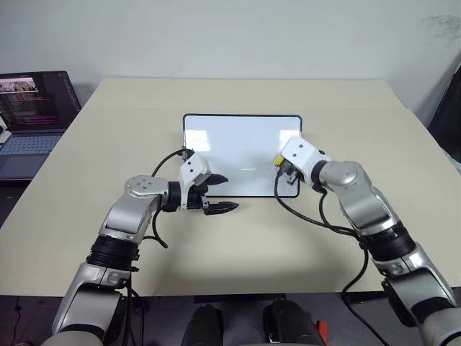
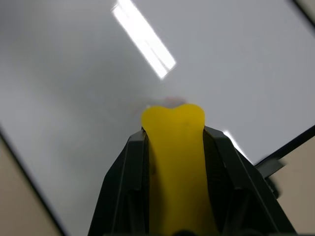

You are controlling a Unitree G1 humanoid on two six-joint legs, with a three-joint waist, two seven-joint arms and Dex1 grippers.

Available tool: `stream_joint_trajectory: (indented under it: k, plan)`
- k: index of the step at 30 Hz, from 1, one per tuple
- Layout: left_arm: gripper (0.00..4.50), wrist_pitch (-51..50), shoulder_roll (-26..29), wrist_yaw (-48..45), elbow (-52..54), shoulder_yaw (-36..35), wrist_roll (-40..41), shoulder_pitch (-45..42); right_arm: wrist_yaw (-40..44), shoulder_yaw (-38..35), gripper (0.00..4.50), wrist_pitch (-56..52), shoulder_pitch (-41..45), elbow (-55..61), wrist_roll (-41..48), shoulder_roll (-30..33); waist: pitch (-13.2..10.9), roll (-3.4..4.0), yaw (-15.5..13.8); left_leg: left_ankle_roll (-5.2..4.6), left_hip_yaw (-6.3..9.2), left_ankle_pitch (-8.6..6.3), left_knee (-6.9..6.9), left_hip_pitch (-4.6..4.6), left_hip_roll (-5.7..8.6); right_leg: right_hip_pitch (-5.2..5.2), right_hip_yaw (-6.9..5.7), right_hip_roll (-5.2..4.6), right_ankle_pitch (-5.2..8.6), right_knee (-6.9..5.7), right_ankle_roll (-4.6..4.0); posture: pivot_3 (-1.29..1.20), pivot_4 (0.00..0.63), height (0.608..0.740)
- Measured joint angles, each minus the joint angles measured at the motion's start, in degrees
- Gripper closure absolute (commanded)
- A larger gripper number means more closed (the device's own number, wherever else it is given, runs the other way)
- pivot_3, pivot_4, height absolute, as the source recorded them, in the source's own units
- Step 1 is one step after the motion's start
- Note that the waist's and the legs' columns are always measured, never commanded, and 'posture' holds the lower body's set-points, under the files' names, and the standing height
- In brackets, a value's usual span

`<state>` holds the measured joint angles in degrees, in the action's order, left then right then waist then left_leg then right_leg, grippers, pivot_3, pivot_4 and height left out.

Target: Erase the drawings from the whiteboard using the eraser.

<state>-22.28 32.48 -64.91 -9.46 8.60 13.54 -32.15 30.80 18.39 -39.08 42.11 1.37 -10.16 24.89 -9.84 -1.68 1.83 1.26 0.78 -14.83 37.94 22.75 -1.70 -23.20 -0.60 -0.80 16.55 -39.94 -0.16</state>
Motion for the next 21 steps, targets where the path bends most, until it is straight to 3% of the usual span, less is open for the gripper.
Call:
stream_joint_trajectory:
  k: [4, 11, 21]
  plan:
    - [0.00, -0.01, 0.01, -0.07, 0.00, 0.00, 0.00, 0.01, -0.58, -0.23, 3.36, -0.20, 0.79, 0.06, 0.16, -2.31, 0.00, 0.00, -0.16, 0.00, 0.01, -0.01, -0.06, 0.14, 0.00, -0.03, -0.03, -0.03, 0.02, 0.15, 0.00, 0.00, 0.150, 0.740]
    - [0.00, -0.04, 0.23, -0.28, 0.03, 0.00, 0.01, 0.03, 6.48, 4.93, 3.36, -3.02, -3.51, 5.25, 0.57, -0.16, 0.00, 0.01, -0.06, 0.00, -0.02, -0.04, -0.08, 0.16, 0.04, 0.01, -0.04, -0.11, -0.01, 0.35, 0.03, 0.00, 0.150, 0.740]
    - [0.00, -0.03, 0.27, -0.59, 0.06, 0.00, 0.02, 0.05, 0.21, 0.82, 3.36, -0.39, -0.87, 1.30, -0.77, -0.93, 0.00, 0.01, -0.14, 0.00, 0.00, -0.02, -0.04, 0.09, 0.05, 0.01, -0.05, -0.09, -0.01, 0.14, 0.04, 0.00, 0.150, 0.740]
